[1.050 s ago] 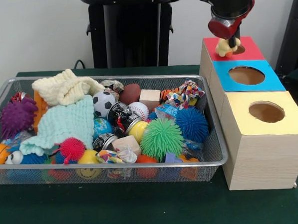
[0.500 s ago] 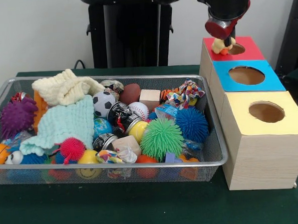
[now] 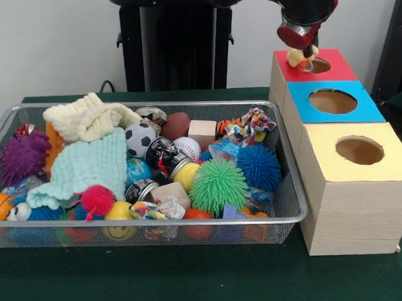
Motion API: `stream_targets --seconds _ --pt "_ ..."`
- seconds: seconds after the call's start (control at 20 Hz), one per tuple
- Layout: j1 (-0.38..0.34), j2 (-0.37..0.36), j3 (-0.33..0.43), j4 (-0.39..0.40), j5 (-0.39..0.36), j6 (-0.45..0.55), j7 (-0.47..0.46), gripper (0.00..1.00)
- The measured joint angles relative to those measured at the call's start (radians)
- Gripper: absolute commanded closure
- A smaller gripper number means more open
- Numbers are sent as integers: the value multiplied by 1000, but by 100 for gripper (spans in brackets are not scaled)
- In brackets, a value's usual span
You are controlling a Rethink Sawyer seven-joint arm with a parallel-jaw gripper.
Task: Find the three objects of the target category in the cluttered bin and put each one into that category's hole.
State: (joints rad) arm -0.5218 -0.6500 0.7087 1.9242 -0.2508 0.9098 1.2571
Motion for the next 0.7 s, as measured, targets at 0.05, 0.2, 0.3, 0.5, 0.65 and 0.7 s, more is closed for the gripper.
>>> stream_targets --seconds 0.05,0.2,0.3,0.5,0.65,0.7 --pt "0 0 0 4 1 0 0 100" --pt "0 4 0 33 11 0 0 100" --pt "0 7 0 45 14 -1 0 100" --pt "-2 21 0 55 16 -16 0 100" --pt "-6 31 0 63 20 -46 0 100" --pt "-7 32 0 65 21 -52 0 100"
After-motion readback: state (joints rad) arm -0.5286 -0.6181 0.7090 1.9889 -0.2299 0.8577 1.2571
